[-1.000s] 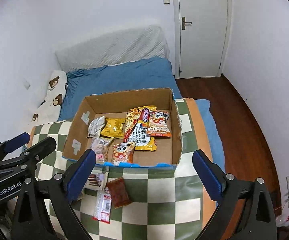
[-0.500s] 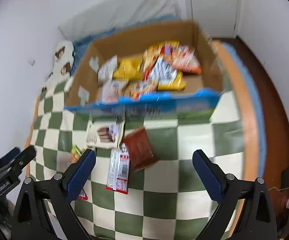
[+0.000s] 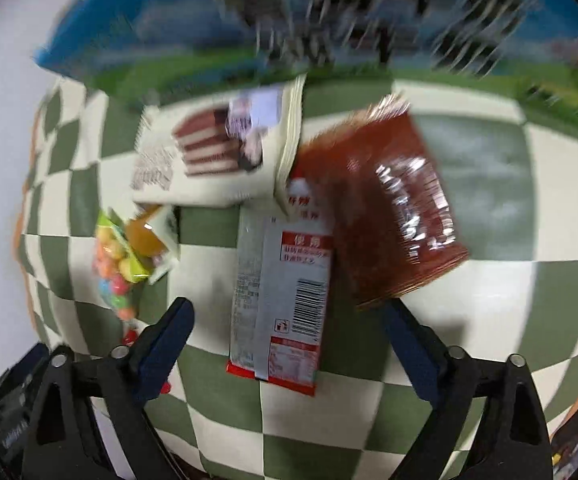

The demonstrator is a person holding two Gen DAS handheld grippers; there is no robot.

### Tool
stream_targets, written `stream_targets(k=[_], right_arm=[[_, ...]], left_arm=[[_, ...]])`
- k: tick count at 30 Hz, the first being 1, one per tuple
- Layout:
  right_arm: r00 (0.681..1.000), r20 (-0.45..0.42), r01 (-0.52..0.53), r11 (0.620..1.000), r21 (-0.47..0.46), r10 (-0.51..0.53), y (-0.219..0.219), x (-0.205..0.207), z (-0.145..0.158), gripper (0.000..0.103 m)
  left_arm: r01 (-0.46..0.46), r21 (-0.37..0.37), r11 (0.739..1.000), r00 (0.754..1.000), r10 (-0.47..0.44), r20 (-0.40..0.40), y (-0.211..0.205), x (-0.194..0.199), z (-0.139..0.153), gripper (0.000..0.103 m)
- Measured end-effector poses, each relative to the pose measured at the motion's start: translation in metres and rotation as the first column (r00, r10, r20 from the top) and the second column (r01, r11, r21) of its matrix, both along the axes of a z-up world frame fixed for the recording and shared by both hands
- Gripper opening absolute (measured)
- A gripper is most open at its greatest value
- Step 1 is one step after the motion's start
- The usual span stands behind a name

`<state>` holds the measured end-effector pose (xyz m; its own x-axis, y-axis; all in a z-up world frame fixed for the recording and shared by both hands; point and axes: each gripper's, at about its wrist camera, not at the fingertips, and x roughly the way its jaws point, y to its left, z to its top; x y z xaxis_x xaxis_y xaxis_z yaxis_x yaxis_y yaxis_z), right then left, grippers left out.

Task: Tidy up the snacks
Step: 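Grasp the red triangle pack with left tool while right tool grasps the red-white spicy strip pack, then carry both packs into the box and open both tools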

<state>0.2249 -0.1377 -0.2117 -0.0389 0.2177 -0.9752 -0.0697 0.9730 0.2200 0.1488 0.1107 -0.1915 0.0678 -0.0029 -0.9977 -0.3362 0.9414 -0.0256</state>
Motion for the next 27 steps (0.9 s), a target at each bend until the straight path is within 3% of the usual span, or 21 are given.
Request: stream_targets(k=[4, 6, 8, 9, 17, 27], right_arm=[[0.997, 0.040, -0.064, 0.995, -0.079, 0.067, 0.015, -0.008, -0.009, 0.091], [0.992, 0.064, -0.097, 0.989, -0.115, 0.104, 0.018, -0.015, -0.010, 0.070], [0.989, 0.078, -0.116, 0.987, -0.114, 0.125, 0.018, -0.021, -0.009, 0.056], [0.988, 0.078, -0.127, 0.986, -0.107, 0.135, 0.016, -0.025, -0.009, 0.054], [0.990, 0.024, -0.138, 0.988, -0.064, 0.140, -0.012, -0.065, -0.008, 0.048], [0.996, 0.018, -0.092, 0.995, 0.025, 0.091, -0.039, -0.096, 0.009, 0.047]], left_arm=[[0.003, -0.098, 0.995, 0.999, -0.008, -0.052, -0.006, -0.005, -0.025, 0.086], [-0.024, -0.153, 0.988, 0.998, 0.014, -0.066, -0.007, -0.008, -0.039, 0.085], [-0.068, -0.199, 0.978, 0.996, 0.053, -0.076, -0.006, -0.011, -0.052, 0.066], [-0.076, -0.200, 0.977, 0.995, 0.060, -0.086, -0.006, -0.012, -0.058, 0.052], [-0.049, -0.183, 0.982, 0.998, 0.043, -0.037, -0.036, -0.028, -0.046, 0.044], [0.109, -0.206, 0.973, 0.994, -0.105, 0.029, -0.102, -0.033, -0.014, 0.043]])
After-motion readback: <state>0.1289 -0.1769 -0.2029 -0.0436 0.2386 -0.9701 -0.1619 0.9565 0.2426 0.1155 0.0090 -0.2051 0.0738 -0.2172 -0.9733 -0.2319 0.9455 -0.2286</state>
